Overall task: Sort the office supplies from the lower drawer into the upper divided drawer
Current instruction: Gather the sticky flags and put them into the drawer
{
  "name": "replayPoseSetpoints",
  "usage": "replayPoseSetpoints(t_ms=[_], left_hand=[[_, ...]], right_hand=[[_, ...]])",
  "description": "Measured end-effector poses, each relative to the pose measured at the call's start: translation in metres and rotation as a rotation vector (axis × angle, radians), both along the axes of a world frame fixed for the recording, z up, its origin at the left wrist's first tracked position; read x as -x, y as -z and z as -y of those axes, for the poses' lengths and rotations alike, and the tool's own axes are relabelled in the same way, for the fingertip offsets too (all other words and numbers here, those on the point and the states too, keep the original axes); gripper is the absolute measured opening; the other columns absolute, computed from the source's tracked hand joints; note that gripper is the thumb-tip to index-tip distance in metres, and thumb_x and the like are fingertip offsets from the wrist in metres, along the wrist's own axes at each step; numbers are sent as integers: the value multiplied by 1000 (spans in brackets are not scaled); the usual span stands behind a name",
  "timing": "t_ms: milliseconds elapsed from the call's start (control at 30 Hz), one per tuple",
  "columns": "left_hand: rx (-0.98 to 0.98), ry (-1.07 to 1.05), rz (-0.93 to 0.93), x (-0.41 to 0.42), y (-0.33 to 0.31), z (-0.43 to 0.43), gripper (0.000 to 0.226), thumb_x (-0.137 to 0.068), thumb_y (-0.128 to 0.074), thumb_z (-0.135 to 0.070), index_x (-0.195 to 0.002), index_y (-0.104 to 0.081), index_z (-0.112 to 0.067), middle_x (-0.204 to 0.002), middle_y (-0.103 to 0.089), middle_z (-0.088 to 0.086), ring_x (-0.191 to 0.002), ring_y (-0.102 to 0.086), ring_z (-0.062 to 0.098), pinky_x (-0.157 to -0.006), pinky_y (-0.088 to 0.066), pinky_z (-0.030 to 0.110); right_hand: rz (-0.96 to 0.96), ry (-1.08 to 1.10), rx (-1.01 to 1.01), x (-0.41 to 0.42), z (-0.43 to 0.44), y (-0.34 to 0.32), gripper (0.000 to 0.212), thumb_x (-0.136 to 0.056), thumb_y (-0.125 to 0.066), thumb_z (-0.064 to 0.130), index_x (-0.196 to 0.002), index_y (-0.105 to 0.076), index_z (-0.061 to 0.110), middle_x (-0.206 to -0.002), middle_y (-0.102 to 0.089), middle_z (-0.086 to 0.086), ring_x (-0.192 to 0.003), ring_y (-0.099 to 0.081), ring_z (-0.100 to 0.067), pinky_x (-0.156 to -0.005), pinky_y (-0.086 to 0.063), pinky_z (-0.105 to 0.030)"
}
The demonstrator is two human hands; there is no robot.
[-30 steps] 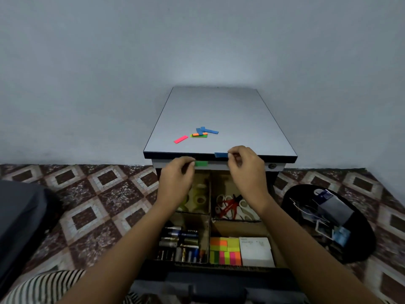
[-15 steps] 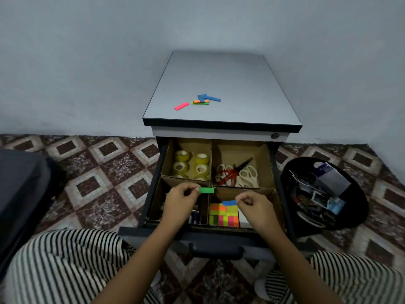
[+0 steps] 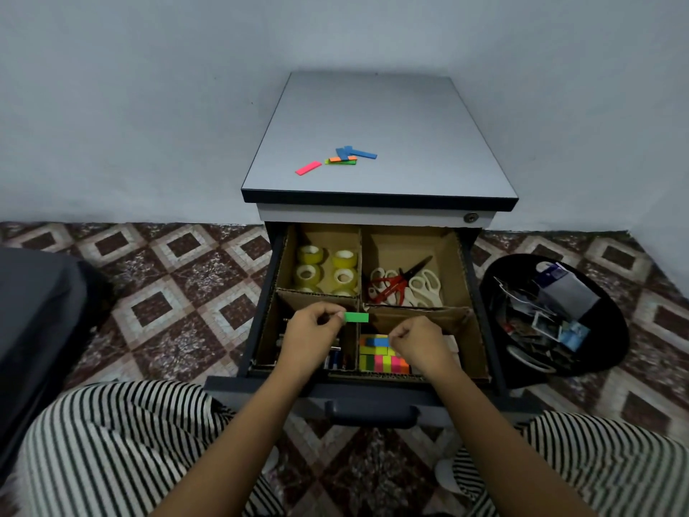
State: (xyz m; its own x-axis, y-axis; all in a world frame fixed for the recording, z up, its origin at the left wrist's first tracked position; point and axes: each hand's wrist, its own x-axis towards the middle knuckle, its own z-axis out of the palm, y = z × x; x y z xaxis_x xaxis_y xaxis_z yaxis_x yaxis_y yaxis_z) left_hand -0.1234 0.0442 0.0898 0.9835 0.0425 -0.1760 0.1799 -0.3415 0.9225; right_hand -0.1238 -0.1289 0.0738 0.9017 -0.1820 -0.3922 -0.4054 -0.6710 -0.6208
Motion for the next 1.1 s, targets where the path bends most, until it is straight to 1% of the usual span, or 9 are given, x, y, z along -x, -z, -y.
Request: replayPoseSetpoints(t_ms=[133, 233, 367, 567, 667, 833, 967, 1033, 1100], left_hand=[[7, 8, -3, 0, -1, 0, 12, -91, -58, -13, -91, -69, -17, -93, -68, 2, -92, -62, 16, -82, -48, 27], [8, 12, 0, 1, -1, 0, 12, -91, -58, -13, -91, -69, -18, -92, -68, 2, -93, -63, 17, -85, -49, 29], [-4, 17, 5, 1, 0, 0, 12, -91, -58, -13, -92, -69, -17, -93, -68, 1, -93, -63, 17, -84, -49, 28], [-10, 12, 8, 1, -1, 1, 12, -91, -58, -14, -95, -69, -15, -94, -68, 3, -92, -63, 18, -76, -47, 22], [-1, 9, 8, 1, -2, 1, 12, -91, -58, -14, -94, -69, -16, -94, -68, 2, -92, -63, 17, -77, -47, 24], [3, 5, 1, 2, -2, 1, 11, -91, -58, -15, -92, -69, -18, -94, -68, 3, -92, -63, 17, -80, -48, 28], [6, 6, -7, 3, -2, 1, 11, -91, -58, -15, -91, -68, -20, -92, -68, 1, -92, -62, 16, -82, -48, 28], [7, 10, -1, 2, -2, 1, 12, -91, -58, -14, -89, -68, -20, -91, -68, 0, -92, -63, 17, -83, -49, 30], [4, 13, 5, 2, -2, 1, 12, -90, -58, -14, -88, -68, -20, -90, -68, -1, -91, -63, 17, -84, -50, 32]], right_hand=[[-13, 33, 2, -3, -2, 5, 17, -89, -54, 9, -85, -70, 8, -94, -70, -13, -82, -63, -18, -69, -43, -20], [7, 29, 39, -4, -4, 8, 17, -90, -55, 10, -83, -70, 10, -95, -69, -10, -86, -65, -21, -69, -44, -21], [32, 20, 71, -5, -5, 9, 15, -89, -56, 11, -86, -71, 10, -96, -69, -9, -87, -64, -20, -70, -45, -21], [40, -17, 101, -7, -7, 10, 12, -87, -60, 10, -82, -71, 13, -94, -70, -6, -81, -62, -14, -73, -49, -21], [56, -52, 122, -7, -8, 9, 14, -87, -60, 11, -83, -73, 14, -93, -71, -5, -82, -65, -16, -75, -51, -21], [76, -65, 143, -5, -8, 9, 12, -88, -62, 13, -89, -74, 13, -95, -71, -5, -84, -65, -16, -74, -50, -20], [109, -82, 162, -2, -8, 7, 12, -88, -63, 15, -93, -73, 11, -94, -70, -6, -83, -63, -16, -78, -50, -24], [121, -71, 143, 0, -8, 6, 12, -88, -62, 15, -93, -72, 11, -93, -70, -7, -84, -63, -17, -75, -49, -23], [139, -54, 94, 2, -6, 5, 15, -90, -59, 15, -92, -73, 11, -90, -69, -5, -78, -61, -14, -71, -45, -21]])
